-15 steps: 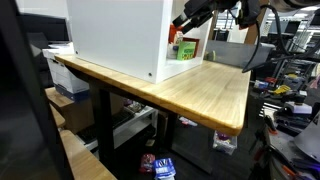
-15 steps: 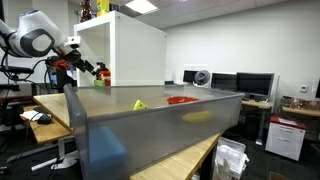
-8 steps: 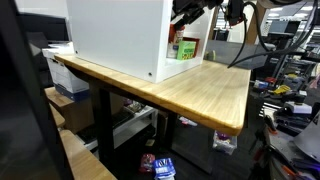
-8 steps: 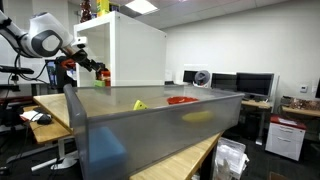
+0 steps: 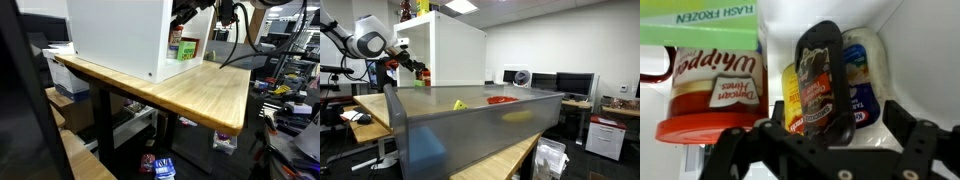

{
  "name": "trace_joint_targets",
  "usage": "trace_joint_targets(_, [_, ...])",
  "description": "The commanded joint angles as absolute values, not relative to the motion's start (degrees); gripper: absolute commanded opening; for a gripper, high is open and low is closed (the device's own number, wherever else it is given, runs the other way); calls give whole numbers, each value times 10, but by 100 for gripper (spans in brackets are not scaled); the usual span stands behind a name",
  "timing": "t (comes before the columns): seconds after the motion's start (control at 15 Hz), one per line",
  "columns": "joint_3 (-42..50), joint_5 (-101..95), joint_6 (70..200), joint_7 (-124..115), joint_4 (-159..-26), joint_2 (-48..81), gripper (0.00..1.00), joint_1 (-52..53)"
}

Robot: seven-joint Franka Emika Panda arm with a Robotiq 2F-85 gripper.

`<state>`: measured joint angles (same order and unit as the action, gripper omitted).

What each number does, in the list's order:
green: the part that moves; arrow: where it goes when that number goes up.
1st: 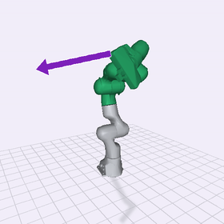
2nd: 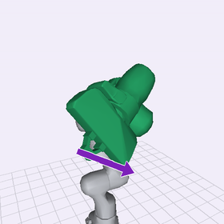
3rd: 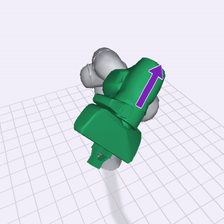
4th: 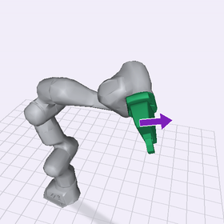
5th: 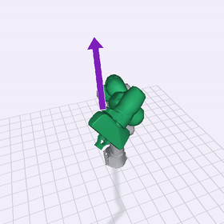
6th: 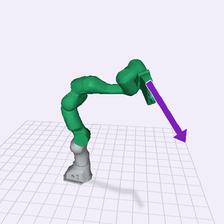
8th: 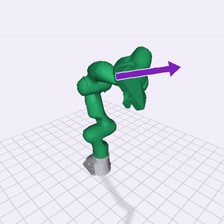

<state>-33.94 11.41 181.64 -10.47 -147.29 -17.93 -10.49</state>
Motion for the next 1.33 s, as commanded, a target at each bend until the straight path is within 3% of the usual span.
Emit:
trace_joint_targets(0.0, [-376, 106, 1824, -123, -1462, -169, 100, -147])
trace_joint_targets(0.53, [-467, 104, 1823, -142, -1439, -169, 100, -250])
trace_joint_targets(0.6, [-477, 105, 1824, -143, -1437, -169, 93, -258])
trace_joint_targets(0.67, [-488, 105, 1823, -143, -1437, -171, 74, -268])
trace_joint_targets(1.27, [-547, 109, 1821, -143, -1440, -177, 26, -331])
